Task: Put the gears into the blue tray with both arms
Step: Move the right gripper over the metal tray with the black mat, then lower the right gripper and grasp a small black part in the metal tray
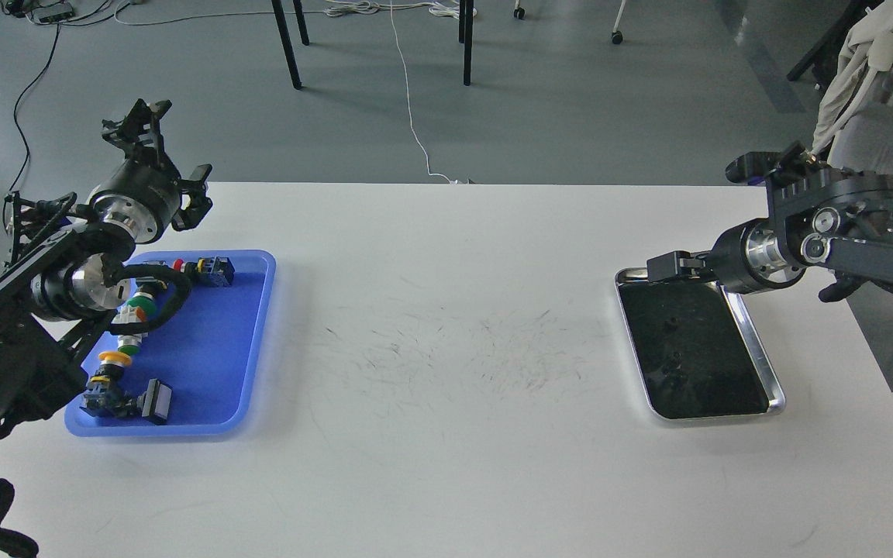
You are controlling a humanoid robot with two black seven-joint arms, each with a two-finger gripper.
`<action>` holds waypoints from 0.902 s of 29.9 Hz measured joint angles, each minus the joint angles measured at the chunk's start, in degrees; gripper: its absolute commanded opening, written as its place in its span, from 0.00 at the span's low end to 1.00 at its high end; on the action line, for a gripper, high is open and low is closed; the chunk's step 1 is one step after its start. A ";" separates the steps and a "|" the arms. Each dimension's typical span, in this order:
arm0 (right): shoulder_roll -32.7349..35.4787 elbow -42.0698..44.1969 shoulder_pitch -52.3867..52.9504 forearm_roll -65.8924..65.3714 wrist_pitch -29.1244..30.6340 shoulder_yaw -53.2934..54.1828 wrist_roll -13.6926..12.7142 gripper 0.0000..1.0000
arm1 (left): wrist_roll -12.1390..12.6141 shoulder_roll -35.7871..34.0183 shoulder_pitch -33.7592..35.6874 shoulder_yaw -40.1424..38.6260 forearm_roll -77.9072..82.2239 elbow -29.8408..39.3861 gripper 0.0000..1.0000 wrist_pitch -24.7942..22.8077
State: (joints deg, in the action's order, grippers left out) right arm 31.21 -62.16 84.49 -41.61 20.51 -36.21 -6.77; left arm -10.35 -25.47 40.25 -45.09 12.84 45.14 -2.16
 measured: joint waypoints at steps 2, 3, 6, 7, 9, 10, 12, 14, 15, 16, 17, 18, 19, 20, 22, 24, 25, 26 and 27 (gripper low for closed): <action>-1.35 1.76 -1.34 -0.09 -0.01 -0.20 0.00 0.98 | -0.01 0.00 0.00 0.00 0.00 0.01 0.99 -0.09; -2.08 2.81 -2.16 -0.21 -0.01 -0.22 -0.01 0.98 | -0.01 0.03 0.00 0.00 -0.01 0.04 0.99 -0.10; -4.27 5.49 -4.44 -0.44 0.00 -0.22 0.05 0.98 | 0.00 0.15 0.00 -0.04 -0.01 1.13 0.99 -0.09; -4.83 6.04 -5.06 -0.46 0.02 -0.22 0.06 0.98 | 0.00 0.15 0.00 -0.06 -0.01 1.61 0.99 -0.01; -5.81 6.92 -6.28 -0.49 0.03 -0.22 0.07 0.98 | 0.02 0.15 0.00 -0.08 -0.01 2.09 0.99 0.14; -6.17 7.32 -6.78 -0.49 0.03 -0.18 0.10 0.98 | 0.04 0.15 0.00 -0.08 -0.01 2.21 0.99 0.18; -6.60 8.09 -7.47 -0.49 0.02 0.01 0.16 0.97 | 0.05 0.15 0.01 -0.08 -0.01 2.29 0.99 0.22; -6.88 8.57 -7.90 -0.49 0.01 0.12 0.22 0.96 | 0.11 0.07 0.09 -0.09 -0.01 2.31 0.99 0.22; -7.06 8.70 -8.02 -0.52 -0.01 0.13 0.26 0.96 | 0.13 0.01 0.15 -0.09 -0.01 2.32 0.99 0.22; -7.26 8.80 -8.18 -0.55 -0.02 0.15 0.31 0.95 | 0.14 -0.03 0.18 -0.08 -0.01 2.33 0.99 0.22; -7.41 8.92 -8.35 -0.55 -0.02 0.16 0.34 0.95 | 0.15 -0.07 0.18 -0.08 -0.01 2.33 0.99 0.22; -7.59 9.18 -8.49 -0.56 -0.03 0.16 0.35 0.95 | 0.15 -0.10 0.18 -0.08 -0.01 2.33 0.99 0.22; -7.78 9.55 -8.57 -0.57 -0.03 0.16 0.35 0.95 | 0.15 -0.11 0.20 -0.08 -0.01 2.33 0.99 0.22; -7.96 9.86 -8.63 -0.58 -0.03 0.17 0.35 0.94 | 0.15 -0.11 0.23 -0.08 -0.01 2.33 0.99 0.22; -8.29 10.24 -8.75 -0.59 -0.04 0.16 0.37 0.94 | 0.15 -0.11 0.25 -0.08 -0.01 2.33 0.99 0.22; -8.47 10.39 -8.87 -0.59 -0.04 0.13 0.40 0.94 | 0.16 -0.18 0.26 -0.08 -0.01 2.33 0.99 0.22; -8.58 10.43 -8.95 -0.59 -0.04 0.11 0.42 0.93 | 0.16 -0.19 0.26 -0.08 -0.01 2.33 0.99 0.22; -8.69 10.47 -9.06 -0.59 -0.04 0.11 0.43 0.93 | 0.16 -0.19 0.26 -0.08 -0.01 2.33 0.99 0.22; -8.74 10.50 -9.15 -0.59 -0.04 0.10 0.46 0.92 | 0.16 -0.19 0.26 -0.08 -0.01 2.33 0.99 0.22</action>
State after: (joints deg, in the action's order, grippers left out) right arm 22.46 -51.66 75.34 -42.20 20.48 -36.11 -6.31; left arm -10.20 -25.66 40.52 -45.17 12.83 47.47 -1.93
